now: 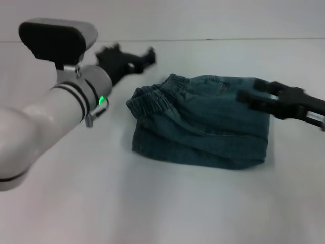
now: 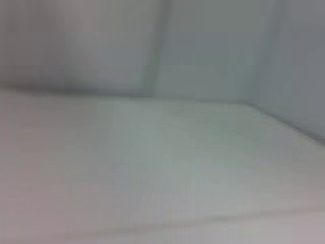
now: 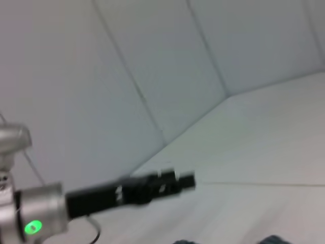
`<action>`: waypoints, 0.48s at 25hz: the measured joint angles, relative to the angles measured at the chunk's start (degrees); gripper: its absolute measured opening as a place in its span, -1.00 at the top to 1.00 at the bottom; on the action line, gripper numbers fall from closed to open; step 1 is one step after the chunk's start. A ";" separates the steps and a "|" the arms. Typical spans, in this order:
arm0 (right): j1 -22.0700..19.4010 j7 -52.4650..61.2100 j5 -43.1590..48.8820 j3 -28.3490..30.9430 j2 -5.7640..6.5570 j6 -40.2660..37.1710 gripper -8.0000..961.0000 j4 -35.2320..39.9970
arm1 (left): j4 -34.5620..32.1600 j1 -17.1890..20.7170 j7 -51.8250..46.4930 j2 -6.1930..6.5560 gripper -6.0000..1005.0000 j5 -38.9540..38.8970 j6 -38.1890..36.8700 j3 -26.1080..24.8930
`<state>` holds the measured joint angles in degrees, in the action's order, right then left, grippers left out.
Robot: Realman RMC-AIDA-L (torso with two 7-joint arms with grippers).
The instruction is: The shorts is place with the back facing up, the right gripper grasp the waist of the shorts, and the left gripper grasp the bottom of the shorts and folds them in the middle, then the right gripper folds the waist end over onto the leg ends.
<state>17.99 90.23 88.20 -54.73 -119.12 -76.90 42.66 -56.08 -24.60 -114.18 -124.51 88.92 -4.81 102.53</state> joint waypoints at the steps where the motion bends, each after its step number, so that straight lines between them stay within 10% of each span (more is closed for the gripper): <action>1: -0.70 -0.62 0.11 1.22 0.25 -1.17 -0.96 0.12 | -0.71 0.89 0.09 0.05 -0.81 0.02 -4.99 -1.99; 12: -1.94 -5.26 10.99 6.55 4.26 -14.94 -0.96 1.19 | 7.43 4.62 10.63 1.28 -0.79 -0.01 -73.19 -41.82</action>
<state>16.06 84.97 99.19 -48.19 -114.86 -91.84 43.85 -48.65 -19.98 -103.55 -123.23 88.92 -78.00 60.71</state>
